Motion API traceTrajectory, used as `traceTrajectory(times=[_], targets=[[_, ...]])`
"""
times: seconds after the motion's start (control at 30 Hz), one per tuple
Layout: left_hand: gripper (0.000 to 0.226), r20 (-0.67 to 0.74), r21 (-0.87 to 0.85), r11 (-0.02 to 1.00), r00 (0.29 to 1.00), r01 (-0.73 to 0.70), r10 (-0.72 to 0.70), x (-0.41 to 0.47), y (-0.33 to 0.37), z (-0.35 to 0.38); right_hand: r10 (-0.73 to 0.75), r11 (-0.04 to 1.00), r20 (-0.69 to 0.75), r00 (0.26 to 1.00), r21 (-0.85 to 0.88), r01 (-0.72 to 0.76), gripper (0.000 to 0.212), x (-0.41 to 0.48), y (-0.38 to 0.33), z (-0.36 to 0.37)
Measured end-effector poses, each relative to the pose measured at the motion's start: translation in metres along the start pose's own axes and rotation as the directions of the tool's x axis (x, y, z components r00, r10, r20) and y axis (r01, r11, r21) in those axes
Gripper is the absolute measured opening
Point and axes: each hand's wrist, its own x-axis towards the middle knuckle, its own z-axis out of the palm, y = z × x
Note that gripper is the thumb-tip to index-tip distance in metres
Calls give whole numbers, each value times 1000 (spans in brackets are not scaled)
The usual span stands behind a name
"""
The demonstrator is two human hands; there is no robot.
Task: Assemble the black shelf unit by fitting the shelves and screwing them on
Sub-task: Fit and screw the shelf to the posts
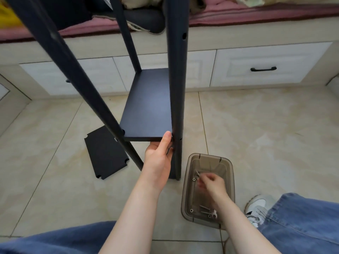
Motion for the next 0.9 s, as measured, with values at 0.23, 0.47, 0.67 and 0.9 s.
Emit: traceTrajectory(times=[0.23, 0.47, 0.67, 0.9], targets=[[29, 4, 17, 999, 999, -32, 32, -3, 3, 0, -220, 821, 112, 969, 558, 122, 11, -66, -66, 15], [28, 21, 68, 997, 999, -29, 27, -1, 2, -2, -414, 830, 74, 907, 441, 342, 3, -112, -93, 16], [26, 0, 80, 997, 1000, -11, 11, -2, 3, -1, -484, 853, 55, 874, 254, 456, 0, -123, -98, 20], [23, 9, 47, 999, 1000, 3, -3, -2, 5, -4, -591, 797, 13, 807, 165, 581, 2, -125, -98, 28]])
